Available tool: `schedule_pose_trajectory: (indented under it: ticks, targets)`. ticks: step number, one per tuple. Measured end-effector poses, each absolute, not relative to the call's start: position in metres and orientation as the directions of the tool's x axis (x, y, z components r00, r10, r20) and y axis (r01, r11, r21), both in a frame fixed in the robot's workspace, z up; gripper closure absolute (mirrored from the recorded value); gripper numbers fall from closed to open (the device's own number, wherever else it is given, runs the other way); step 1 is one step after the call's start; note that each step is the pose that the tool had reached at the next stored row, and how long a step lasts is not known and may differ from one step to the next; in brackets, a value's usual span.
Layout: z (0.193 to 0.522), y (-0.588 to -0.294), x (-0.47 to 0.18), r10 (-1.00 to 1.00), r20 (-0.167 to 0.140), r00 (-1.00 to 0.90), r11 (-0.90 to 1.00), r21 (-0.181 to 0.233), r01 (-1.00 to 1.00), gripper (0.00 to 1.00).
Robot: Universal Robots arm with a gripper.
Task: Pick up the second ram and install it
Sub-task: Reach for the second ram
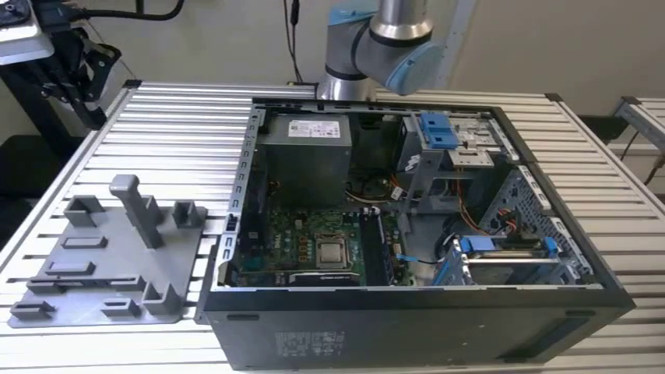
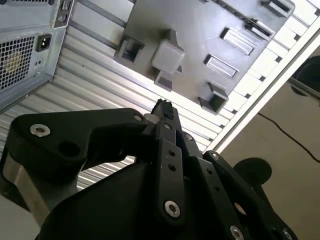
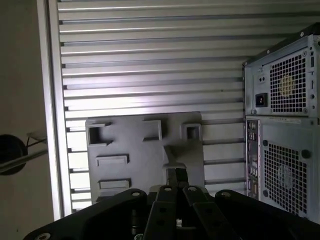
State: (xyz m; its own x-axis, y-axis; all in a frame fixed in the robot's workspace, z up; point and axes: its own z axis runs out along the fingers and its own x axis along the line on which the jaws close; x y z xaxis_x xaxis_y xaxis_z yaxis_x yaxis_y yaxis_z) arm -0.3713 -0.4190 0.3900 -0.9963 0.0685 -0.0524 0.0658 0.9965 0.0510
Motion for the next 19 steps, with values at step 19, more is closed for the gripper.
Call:
schedule_pose_trajectory:
  ticks: [19]
  targets:
    - [0.389,-0.428,-0.397,0.068,-0.052,-0.996,0.997,0.051,0.066,0.89]
